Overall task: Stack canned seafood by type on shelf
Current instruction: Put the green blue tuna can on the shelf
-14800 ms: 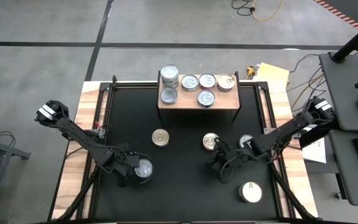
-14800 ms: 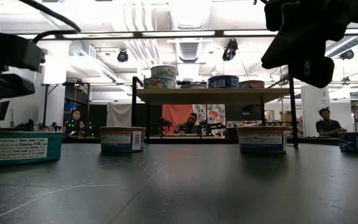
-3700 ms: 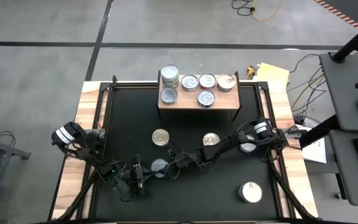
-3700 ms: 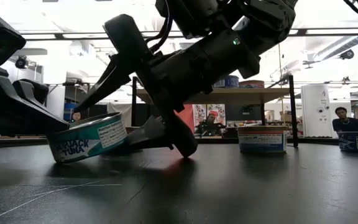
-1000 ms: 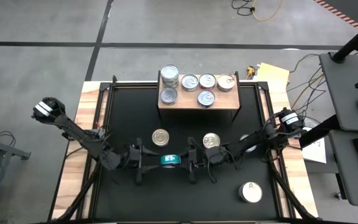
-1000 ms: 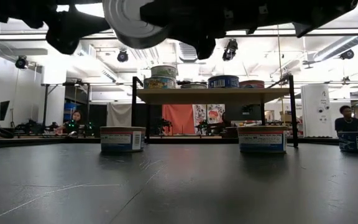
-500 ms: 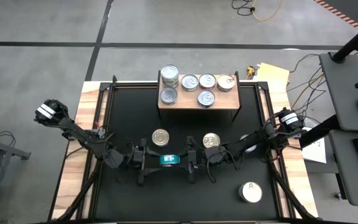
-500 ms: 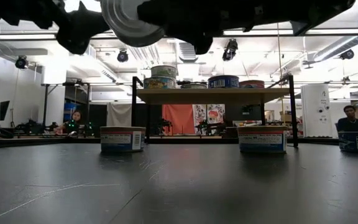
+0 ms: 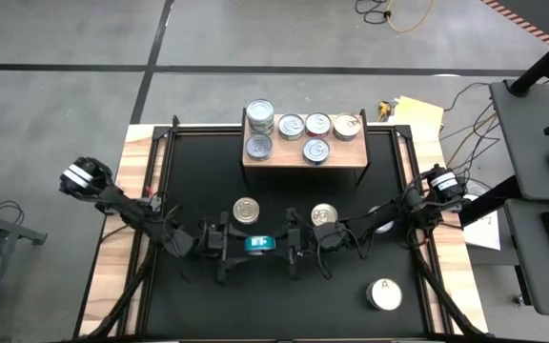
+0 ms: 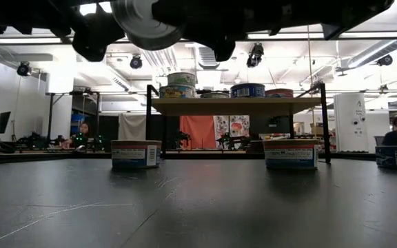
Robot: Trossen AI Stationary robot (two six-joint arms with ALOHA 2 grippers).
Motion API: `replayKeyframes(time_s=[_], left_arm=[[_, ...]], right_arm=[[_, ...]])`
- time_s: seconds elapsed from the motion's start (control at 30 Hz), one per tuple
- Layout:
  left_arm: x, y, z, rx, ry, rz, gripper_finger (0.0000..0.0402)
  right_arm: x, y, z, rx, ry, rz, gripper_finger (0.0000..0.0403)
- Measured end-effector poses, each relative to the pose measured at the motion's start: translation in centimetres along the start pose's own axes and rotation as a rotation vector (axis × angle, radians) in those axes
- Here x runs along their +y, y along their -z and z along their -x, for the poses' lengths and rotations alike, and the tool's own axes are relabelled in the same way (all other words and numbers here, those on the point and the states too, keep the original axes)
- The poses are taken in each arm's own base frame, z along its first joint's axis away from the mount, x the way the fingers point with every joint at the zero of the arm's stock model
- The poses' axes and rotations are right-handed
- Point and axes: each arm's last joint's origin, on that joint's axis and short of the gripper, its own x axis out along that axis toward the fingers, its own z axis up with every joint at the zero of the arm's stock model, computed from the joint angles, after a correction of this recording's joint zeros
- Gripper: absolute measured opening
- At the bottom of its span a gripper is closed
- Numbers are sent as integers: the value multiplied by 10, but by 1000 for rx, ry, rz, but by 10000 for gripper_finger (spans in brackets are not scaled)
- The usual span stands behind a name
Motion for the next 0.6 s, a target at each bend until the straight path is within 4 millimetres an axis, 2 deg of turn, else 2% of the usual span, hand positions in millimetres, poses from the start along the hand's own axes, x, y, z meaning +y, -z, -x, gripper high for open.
replayKeyframes(time_s=[0.1, 0.23, 0.33, 0.4, 0.47, 0.6], left_arm=[[0, 3, -3, -13, -1, -16, 242], [0, 4, -7, -43, 17, -41, 218], [0, 4, -7, -49, 22, -46, 173], [0, 4, -7, -50, 22, -48, 124], [0, 3, -6, -51, 21, -50, 120], [1, -1, -5, -64, -3, -11, 120]], right_arm=[[0, 0, 0, 0, 0, -4, 121], [0, 0, 0, 1, 1, -10, 121], [0, 0, 0, 1, -1, -11, 121], [0, 0, 0, 1, -3, -22, 121], [0, 0, 0, 1, -2, -31, 122], [0, 0, 0, 0, 1, -44, 183]])
